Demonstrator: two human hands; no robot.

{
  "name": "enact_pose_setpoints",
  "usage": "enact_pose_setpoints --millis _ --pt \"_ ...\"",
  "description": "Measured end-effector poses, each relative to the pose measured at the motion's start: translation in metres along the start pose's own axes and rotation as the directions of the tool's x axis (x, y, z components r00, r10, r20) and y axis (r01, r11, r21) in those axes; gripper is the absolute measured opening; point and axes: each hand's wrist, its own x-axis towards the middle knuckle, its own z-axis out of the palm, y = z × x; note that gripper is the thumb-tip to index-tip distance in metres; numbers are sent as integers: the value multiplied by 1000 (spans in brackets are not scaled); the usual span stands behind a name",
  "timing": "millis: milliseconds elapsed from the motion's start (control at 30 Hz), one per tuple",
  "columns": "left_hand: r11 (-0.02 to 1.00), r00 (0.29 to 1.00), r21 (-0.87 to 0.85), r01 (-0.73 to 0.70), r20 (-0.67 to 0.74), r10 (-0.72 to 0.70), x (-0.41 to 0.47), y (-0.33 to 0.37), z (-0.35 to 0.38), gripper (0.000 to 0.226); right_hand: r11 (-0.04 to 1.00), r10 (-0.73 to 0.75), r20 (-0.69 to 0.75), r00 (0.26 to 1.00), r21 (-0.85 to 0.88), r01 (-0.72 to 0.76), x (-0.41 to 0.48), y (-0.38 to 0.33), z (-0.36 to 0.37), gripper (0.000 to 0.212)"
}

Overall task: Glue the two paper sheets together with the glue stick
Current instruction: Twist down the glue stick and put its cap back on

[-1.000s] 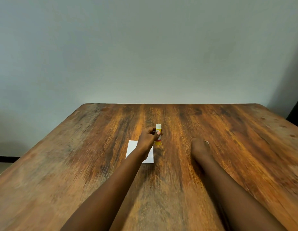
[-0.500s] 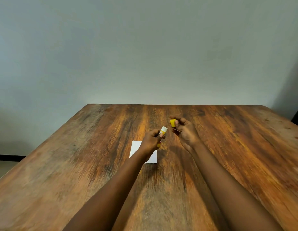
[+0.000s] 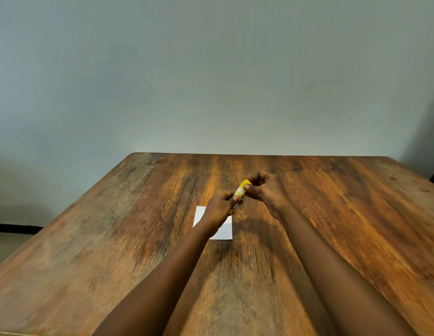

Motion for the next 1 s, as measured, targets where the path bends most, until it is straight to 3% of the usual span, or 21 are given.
enact_pose_setpoints --millis 100,200,367,467,567,700,767,867,1000 --pt "996 1000 87 -24 -16 25 1 3 -1 28 988 -47 7 999 -145 47 1 -2 0 17" --pt "995 999 102 -14 -39 18 2 6 -1 29 984 -54 -29 998 -173 48 1 -2 3 11" --pt "997 997 60 54 -60 -50 5 9 3 29 982 -44 -104 994 -186 24 2 1 8 28" --pt "996 994 -9 88 -67 -89 6 10 10 27 952 -92 -96 991 -301 59 4 -1 5 9" --pt "989 991 -94 117 -55 -122 7 7 16 32 905 -128 -62 990 -416 91 3 -4 3 11" --pt "980 996 -180 88 14 -87 11 0 17 30 876 -99 -4 995 -474 85 7 -8 -5 11" --pt "982 999 -187 39 43 -31 17 -2 17 32 914 -68 -3 998 -400 61 12 -9 -12 18" --pt "997 998 -81 9 68 -3 28 -5 18 37 951 -35 -45 998 -307 20 18 -4 -17 29" --pt "990 999 137 -17 32 13 44 -16 15 39 811 -105 -141 984 -585 3 27 17 -19 33"
